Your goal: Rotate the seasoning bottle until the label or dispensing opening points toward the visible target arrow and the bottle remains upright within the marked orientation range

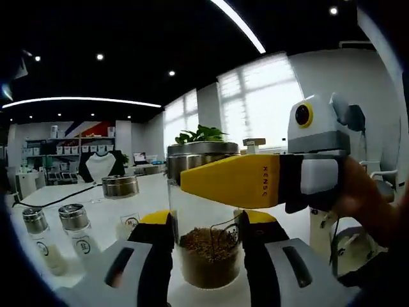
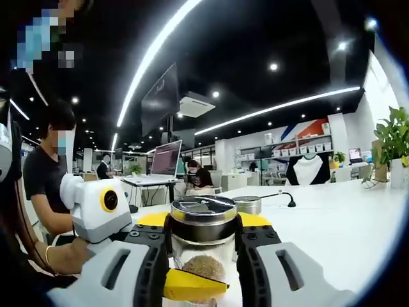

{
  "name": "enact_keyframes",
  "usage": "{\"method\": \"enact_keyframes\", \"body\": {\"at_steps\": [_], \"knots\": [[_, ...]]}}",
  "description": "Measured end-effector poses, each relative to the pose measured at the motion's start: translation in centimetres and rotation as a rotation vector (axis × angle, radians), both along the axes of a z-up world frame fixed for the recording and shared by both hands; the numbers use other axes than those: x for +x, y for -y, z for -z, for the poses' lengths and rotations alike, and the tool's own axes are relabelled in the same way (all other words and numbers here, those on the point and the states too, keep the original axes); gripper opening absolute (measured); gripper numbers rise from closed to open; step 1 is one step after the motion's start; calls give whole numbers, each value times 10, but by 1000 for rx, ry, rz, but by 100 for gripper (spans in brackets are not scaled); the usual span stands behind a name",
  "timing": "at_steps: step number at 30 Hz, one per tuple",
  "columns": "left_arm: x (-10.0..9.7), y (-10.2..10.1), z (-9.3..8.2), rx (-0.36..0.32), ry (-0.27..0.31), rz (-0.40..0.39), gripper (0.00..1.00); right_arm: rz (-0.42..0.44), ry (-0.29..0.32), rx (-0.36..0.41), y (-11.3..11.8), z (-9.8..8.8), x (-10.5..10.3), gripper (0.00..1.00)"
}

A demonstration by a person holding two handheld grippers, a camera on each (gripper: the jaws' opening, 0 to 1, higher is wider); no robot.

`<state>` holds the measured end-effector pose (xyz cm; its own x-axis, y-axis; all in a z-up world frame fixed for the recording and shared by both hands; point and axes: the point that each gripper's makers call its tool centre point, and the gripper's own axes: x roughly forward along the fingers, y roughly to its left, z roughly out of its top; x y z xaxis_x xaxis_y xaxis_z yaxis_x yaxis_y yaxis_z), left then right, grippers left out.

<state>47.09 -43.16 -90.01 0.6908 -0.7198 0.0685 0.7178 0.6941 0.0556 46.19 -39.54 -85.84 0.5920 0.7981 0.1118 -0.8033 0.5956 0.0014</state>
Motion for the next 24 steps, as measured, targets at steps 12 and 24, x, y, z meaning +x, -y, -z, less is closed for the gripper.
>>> {"method": "enact_keyframes", "body": {"at_steps": [12,24], "knots": [[2,-12,-2,-77,-25,-103,43,51,25,-19,-13,-4,1,38],[1,-20,-9,-32,44,-254,43,178,45,-36,-20,-6,3,40]]}}
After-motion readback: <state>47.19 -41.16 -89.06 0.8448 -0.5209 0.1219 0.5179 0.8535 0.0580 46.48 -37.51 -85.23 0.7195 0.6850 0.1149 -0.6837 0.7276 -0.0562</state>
